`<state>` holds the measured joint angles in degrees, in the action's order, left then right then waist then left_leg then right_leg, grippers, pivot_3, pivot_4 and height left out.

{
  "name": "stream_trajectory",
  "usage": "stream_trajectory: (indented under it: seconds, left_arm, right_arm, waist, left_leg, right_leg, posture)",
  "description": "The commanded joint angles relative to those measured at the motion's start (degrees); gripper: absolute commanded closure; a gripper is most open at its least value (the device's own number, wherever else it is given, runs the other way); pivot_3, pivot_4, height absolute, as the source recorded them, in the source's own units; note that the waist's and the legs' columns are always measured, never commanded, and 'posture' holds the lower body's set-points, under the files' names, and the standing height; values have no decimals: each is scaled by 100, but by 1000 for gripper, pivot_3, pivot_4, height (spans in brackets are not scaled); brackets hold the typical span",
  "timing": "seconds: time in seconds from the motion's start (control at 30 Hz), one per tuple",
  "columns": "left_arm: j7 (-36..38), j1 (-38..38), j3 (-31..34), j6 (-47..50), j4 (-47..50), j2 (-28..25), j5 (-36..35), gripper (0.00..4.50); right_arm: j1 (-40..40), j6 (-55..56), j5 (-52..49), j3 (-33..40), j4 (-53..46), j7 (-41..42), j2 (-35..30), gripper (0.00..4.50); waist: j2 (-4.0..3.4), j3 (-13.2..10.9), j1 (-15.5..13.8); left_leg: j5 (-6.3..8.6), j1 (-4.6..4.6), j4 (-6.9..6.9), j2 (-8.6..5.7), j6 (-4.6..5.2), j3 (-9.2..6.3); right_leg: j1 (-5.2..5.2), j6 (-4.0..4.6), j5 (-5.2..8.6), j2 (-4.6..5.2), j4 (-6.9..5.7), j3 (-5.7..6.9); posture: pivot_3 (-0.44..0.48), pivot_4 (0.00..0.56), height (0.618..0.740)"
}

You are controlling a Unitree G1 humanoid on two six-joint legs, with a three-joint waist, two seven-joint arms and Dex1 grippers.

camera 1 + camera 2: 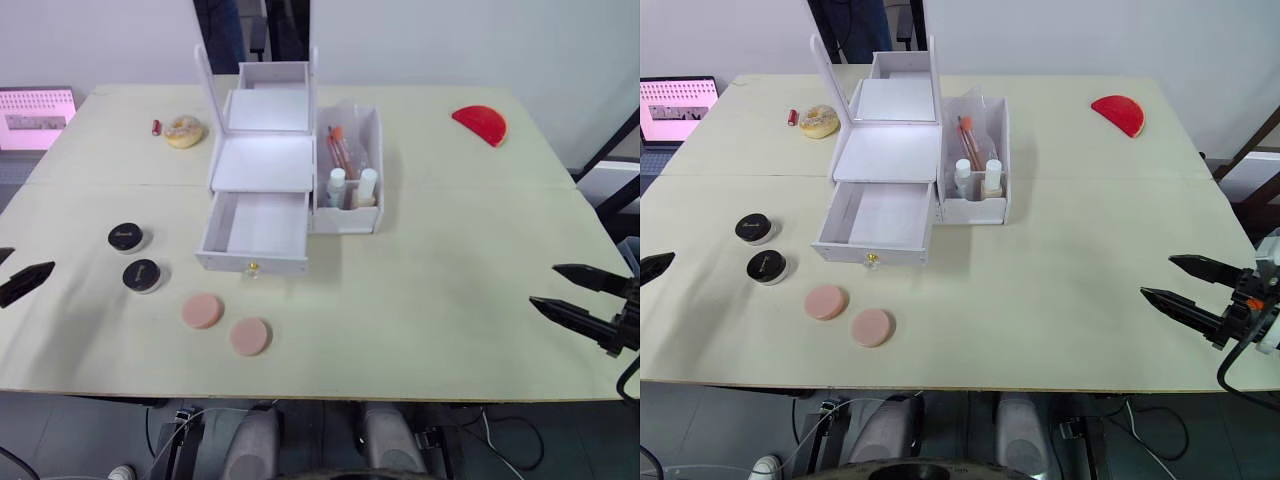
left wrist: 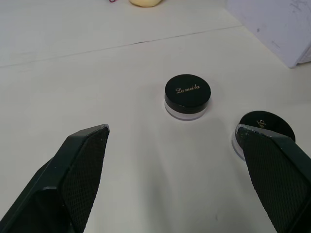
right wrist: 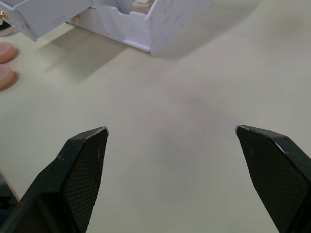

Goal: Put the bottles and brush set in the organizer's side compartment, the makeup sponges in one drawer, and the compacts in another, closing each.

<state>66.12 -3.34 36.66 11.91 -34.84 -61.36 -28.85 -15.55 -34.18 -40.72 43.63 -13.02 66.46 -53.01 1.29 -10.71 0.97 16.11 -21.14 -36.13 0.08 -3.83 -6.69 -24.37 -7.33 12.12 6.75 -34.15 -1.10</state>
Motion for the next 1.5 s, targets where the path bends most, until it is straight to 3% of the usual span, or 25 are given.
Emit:
stream_trajectory:
  seconds: [0.03, 0.17, 0.4, 0.53, 0.7, 0.93, 1.2, 1.5]
  left_arm:
    - [90, 114, 97, -91, 250, -12, 2, 78]
    - [116, 613, 133, 110, 1098, 341, -154, 78]
    - [-1188, 1868, -26, 1024, 4660, 1978, -806, 78]
    - [-1918, 2710, -474, 1228, 6546, 2797, -880, 78]
    - [-2485, 3424, -1653, 1184, 7863, 3267, -325, 78]
    - [-3141, 3332, -2977, 659, 7732, 3553, 954, 78]
    - [-3385, 3198, -3330, 462, 7332, 3582, 1405, 78]
    - [-3491, 3040, -3456, 759, 7290, 3530, 1414, 78]
  right_arm:
    - [198, 12, -131, 39, -267, -176, -15, 0]
    - [524, -297, -433, -365, -832, -522, 28, 0]
    - [1878, -988, -1081, -1507, -1469, -1178, -65, 0]
    - [3010, -1400, -1388, -2449, -1527, -1274, -11, 0]
    - [3980, -1594, -1485, -3347, -1431, -1048, 114, 0]
    - [4591, -1561, -1232, -3941, -1302, -865, 187, 0]
    - [5384, -1644, -1199, -4168, -1060, -940, 458, 0]
    - [5550, -1672, -1137, -4078, -1000, -1019, 433, 0]
  waist:
    - [0, 0, 4]
    - [-2, 0, 15]
    - [16, 3, -11]
    - [19, 6, -15]
    - [13, 11, -52]
    - [12, 14, -42]
    - [3, 18, -23]
    - [2, 19, -33]
  left_leg:
    - [0, 0, 0, 0, 0, 0]
    - [0, 1, -1, 0, 0, 2]
    - [-1, -2, -12, 3, -2, 0]
    - [-2, 2, -19, 3, -4, 1]
    - [-3, -1, -23, 2, -4, 0]
    - [-3, -5, -37, 2, -3, -1]
    - [-3, -4, -37, 2, -3, -1]
    - [-3, -9, -37, 2, -3, -2]
  right_leg:
    - [0, 4, -3, 0, 0, 0]
    - [0, 4, -4, 1, 0, -4]
    - [5, 7, -7, 0, 0, -3]
    - [12, 11, -11, 0, -1, -6]
    - [13, 14, -10, -1, 0, -6]
    - [16, 16, -11, -4, -1, -4]
    - [13, 17, -12, -5, -4, -3]
    - [12, 17, -12, -5, -4, -2]
  posture:
    - [0, 150, 739]
    - [0, 150, 739]
    - [0, 150, 739]
    - [0, 150, 739]
    - [0, 150, 739]
    - [0, 150, 739]
    - [0, 150, 739]
    - [0, 150, 739]
